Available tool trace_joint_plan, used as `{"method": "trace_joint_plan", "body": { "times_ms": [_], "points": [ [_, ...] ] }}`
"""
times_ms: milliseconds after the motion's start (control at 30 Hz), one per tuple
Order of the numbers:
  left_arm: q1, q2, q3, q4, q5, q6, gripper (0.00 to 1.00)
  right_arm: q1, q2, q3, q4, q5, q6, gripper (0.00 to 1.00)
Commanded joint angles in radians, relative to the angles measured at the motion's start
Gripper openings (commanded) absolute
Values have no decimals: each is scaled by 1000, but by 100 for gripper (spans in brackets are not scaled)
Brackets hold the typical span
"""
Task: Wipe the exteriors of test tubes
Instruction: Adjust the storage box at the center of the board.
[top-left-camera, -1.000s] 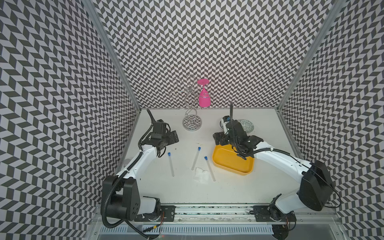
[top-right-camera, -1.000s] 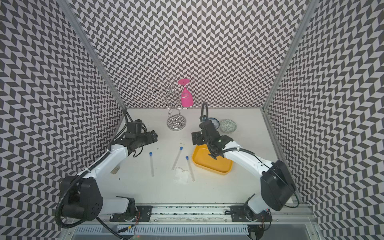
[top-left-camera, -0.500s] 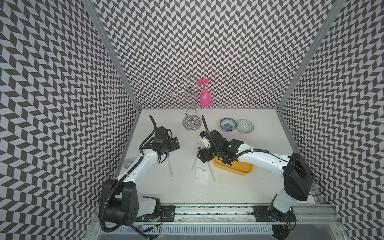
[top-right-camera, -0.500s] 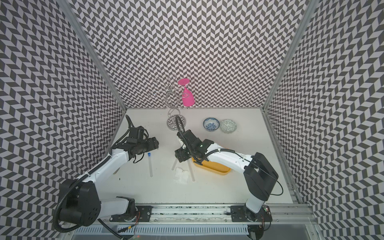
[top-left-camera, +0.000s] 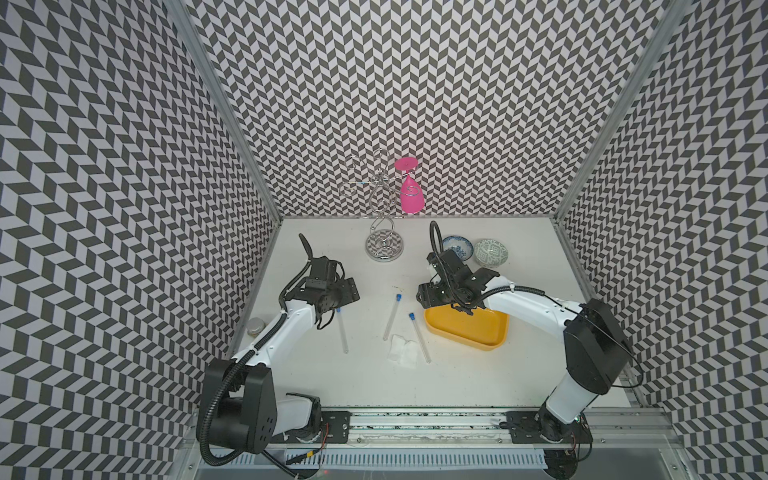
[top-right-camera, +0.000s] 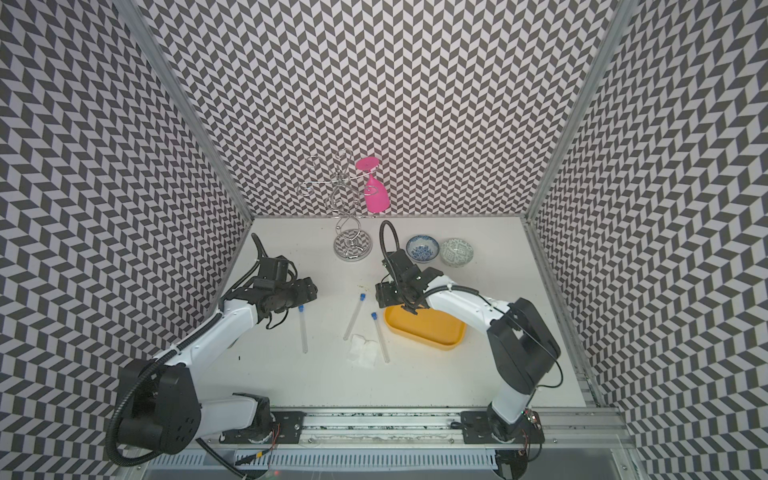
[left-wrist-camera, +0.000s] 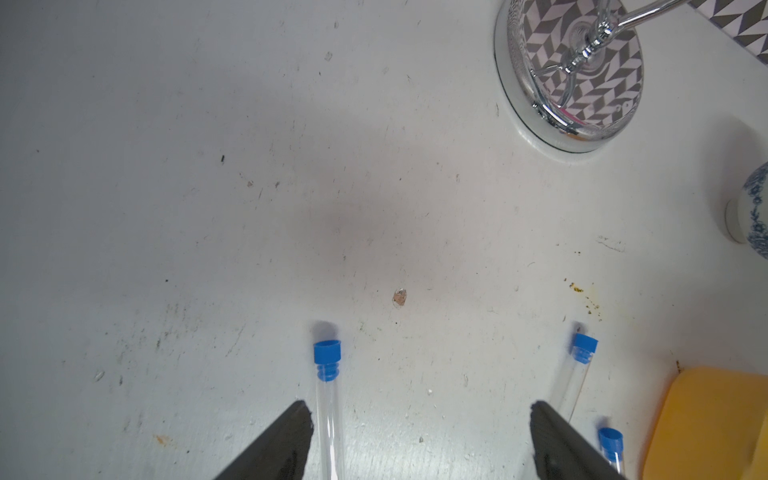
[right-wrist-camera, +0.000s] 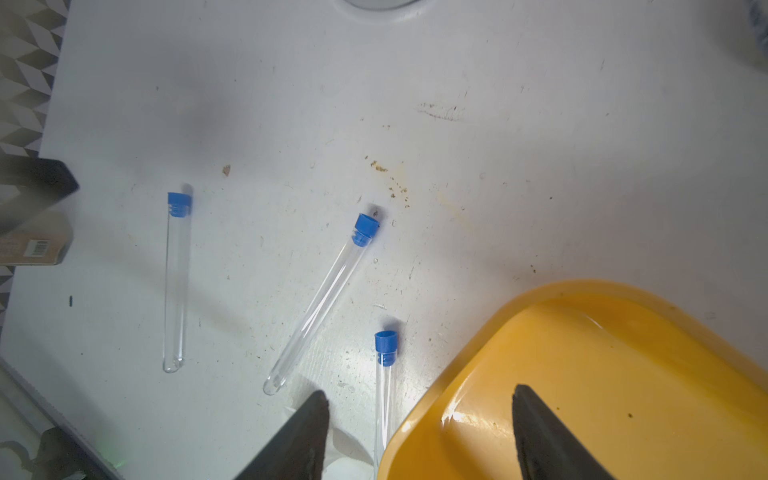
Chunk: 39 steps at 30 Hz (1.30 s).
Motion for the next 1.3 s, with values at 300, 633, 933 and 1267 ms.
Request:
{"method": "trace_joint_plan", "body": {
  "times_ms": [300, 633, 933, 1267],
  "points": [
    [-3, -9, 20, -23, 4, -20, 83, -58, 74, -12, -9, 27, -61, 35],
    [-3, 25, 47, -40, 8, -57, 81, -104, 130, 39, -75, 123, -223, 19],
    [12, 62, 73, -82, -20, -67, 85, -111, -4, 69, -110, 102, -206, 76],
    [149, 155, -21, 4, 92, -59, 78, -69, -134, 53, -106, -45, -212, 76]
  ]
}}
